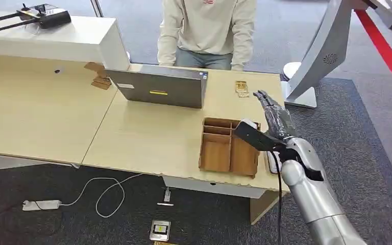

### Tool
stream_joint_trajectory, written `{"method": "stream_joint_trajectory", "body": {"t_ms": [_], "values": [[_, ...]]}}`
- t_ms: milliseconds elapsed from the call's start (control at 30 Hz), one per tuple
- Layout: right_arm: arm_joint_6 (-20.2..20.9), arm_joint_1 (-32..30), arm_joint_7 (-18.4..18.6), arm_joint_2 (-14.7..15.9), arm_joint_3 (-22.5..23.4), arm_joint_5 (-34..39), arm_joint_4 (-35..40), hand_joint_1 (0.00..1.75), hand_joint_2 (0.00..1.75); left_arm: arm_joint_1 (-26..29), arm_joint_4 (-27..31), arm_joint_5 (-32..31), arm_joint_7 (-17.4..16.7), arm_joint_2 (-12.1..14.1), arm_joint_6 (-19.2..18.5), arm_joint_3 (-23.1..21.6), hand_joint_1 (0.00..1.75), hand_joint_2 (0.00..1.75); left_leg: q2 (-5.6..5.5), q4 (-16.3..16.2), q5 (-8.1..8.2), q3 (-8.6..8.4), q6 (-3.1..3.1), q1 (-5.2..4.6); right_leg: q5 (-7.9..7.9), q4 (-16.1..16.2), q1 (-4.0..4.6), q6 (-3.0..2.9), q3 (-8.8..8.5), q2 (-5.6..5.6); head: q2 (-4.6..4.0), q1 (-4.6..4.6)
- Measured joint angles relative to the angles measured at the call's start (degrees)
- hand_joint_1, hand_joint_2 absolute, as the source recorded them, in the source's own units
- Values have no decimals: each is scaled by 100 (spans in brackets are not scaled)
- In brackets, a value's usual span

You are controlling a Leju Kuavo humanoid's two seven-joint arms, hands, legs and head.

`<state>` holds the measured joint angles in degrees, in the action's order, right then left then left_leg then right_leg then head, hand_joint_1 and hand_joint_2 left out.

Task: Pass the card to the sensor for recognition and then transmit it.

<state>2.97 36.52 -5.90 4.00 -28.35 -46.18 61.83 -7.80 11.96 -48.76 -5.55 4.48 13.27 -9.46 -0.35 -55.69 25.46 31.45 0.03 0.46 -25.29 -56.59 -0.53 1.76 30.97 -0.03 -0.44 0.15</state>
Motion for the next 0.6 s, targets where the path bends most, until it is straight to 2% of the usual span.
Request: {"method": "stream_joint_trajectory", "body": {"t_ms": [233, 600], "values": [[-330, 206, -234, -205, -63, -63, -641, 0, 175, -26, 0, -2, 2, -2, 0, 0, 0, 0, -2, 0, 0, 0, 0, 0, 0, 0, 0, 0, 0, 0, 0, 0], [-522, 289, -253, -358, -114, -98, -1326, 0, 175, -67, 0, -87, -48, 0, -44, 0, 0, 0, -2, 0, 0, 0, 0, 0, 0, 0, 0, 0, 1, 0, 0, 0]]}}
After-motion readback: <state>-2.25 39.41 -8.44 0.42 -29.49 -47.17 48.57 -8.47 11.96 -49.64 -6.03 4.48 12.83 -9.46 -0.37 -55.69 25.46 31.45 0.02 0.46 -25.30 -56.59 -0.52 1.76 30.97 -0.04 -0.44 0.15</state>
